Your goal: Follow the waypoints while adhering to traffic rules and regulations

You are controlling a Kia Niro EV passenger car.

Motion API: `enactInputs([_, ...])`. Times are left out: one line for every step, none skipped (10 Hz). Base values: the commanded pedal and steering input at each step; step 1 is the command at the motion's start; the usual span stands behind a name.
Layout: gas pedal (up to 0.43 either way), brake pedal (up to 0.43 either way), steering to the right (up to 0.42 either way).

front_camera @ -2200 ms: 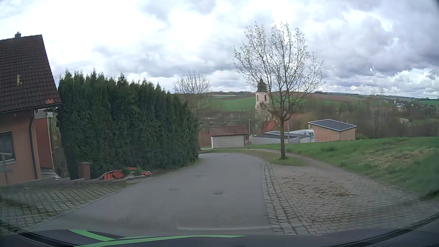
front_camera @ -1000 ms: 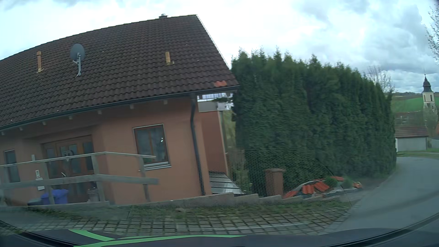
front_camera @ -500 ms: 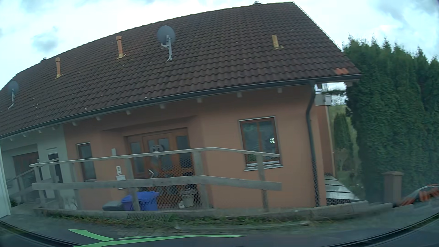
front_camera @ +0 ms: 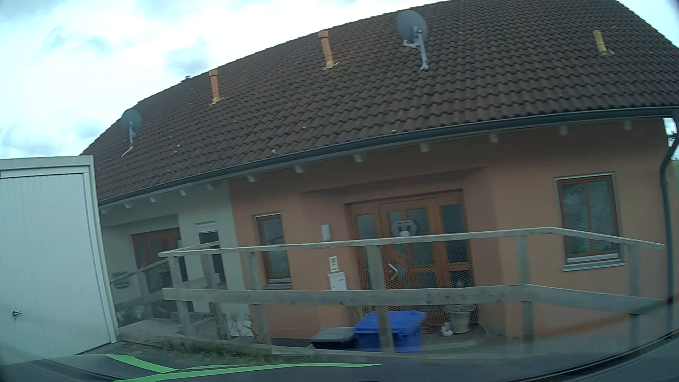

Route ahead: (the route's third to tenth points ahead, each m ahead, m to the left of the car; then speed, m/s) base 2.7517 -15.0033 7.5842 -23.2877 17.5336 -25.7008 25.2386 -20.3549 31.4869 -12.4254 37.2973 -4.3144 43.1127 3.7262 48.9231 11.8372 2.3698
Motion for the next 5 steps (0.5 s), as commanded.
enactInputs([0.000, 0.165, -0.970])
enactInputs([0.000, 0.183, -0.970])
enactInputs([0.000, 0.183, -0.970])
enactInputs([0.000, 0.183, -0.969])
enactInputs([0.000, 0.226, -0.966])
